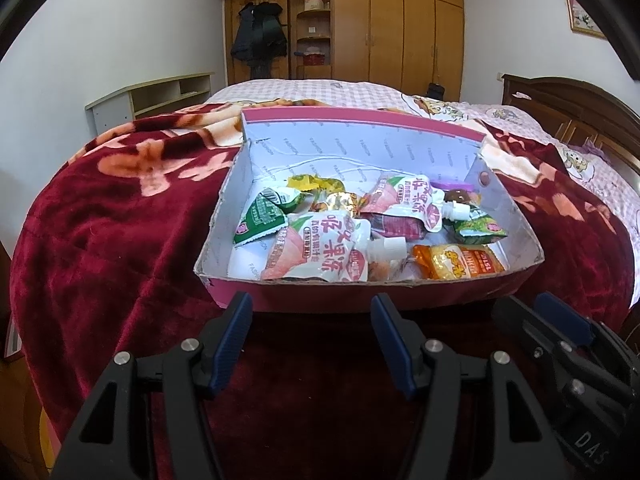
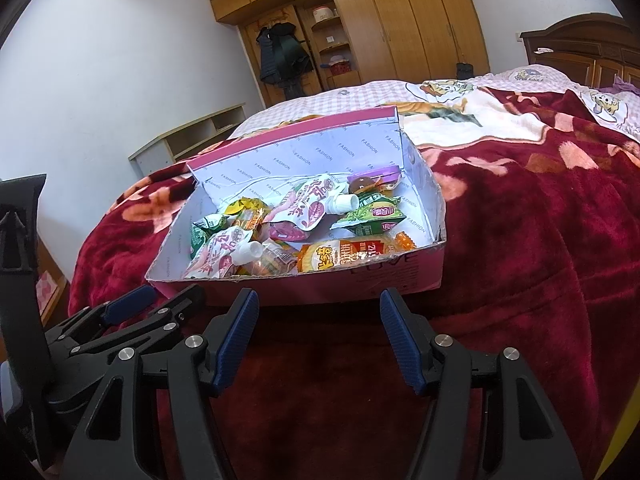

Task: Organize snacks

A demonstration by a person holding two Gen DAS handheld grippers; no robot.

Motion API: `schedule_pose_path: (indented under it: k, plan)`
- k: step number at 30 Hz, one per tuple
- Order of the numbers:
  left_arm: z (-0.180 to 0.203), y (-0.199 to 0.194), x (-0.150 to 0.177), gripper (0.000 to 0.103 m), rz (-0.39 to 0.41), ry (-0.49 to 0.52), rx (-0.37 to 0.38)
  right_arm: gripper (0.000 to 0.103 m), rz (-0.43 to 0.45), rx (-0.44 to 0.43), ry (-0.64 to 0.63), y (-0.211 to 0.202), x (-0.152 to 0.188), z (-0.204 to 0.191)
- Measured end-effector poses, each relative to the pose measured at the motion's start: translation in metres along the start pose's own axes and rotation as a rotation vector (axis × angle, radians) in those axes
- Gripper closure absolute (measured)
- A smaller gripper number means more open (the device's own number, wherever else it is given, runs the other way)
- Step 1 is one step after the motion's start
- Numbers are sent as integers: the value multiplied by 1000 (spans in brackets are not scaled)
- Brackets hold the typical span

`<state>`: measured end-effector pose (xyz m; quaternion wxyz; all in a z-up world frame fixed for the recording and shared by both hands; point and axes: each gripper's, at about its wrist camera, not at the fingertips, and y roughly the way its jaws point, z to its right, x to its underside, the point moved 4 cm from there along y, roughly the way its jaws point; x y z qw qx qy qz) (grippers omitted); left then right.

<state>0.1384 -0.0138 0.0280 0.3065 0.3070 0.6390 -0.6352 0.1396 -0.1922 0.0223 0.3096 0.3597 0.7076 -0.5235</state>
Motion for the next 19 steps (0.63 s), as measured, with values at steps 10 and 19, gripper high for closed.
schedule_pose_path:
  k: [10,19]
  plan:
    - [0,1,0,38,-12,-10,0,38,-1,-1,0,0,0,0]
    - [-1,1,2,38,-21,-15,5,38,4,0,-1,-3,0,-3]
